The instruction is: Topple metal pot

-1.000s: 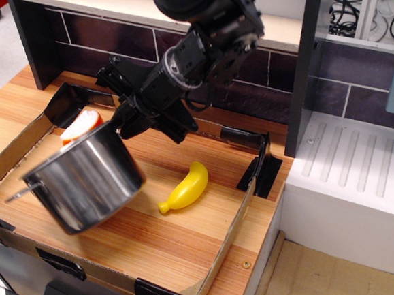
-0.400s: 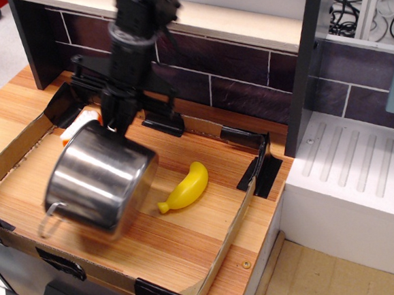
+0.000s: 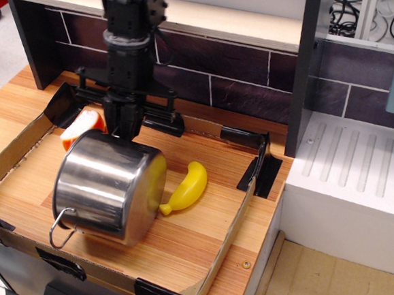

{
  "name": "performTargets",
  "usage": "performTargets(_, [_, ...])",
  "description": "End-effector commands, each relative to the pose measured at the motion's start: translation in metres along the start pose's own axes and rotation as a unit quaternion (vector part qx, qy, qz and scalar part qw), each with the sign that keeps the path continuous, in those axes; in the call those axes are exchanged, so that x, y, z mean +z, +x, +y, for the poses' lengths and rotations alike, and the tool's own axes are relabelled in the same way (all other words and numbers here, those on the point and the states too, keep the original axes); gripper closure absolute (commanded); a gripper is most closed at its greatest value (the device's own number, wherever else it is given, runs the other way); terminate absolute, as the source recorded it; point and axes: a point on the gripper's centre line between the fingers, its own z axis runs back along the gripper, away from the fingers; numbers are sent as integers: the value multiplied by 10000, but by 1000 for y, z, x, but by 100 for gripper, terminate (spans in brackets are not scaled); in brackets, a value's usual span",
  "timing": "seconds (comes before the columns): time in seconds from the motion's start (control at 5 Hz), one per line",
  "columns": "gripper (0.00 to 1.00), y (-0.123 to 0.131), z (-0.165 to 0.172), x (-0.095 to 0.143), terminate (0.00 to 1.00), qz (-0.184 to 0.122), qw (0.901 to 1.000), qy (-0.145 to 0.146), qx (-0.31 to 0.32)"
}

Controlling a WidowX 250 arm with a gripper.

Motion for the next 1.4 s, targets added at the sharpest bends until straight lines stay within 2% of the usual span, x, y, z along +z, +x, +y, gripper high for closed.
performTargets(0.0, [0, 4, 13, 11, 0, -205, 9996, 61, -210])
performTargets(0.2, [0, 4, 24, 19, 0, -499, 9985, 220, 4])
performTargets(0.4, [0, 0, 26, 43, 0, -897, 9953, 303, 189])
performTargets(0.6, [0, -10, 22, 74, 0, -1089, 9936, 103, 272])
performTargets(0.8, [0, -28, 15, 123, 0, -1273, 9914, -182, 240])
performTargets(1.0, [0, -36, 5, 152, 0, -1136, 9935, -2, 86])
performTargets(1.2, [0, -36, 5, 152, 0, -1136, 9935, -2, 86])
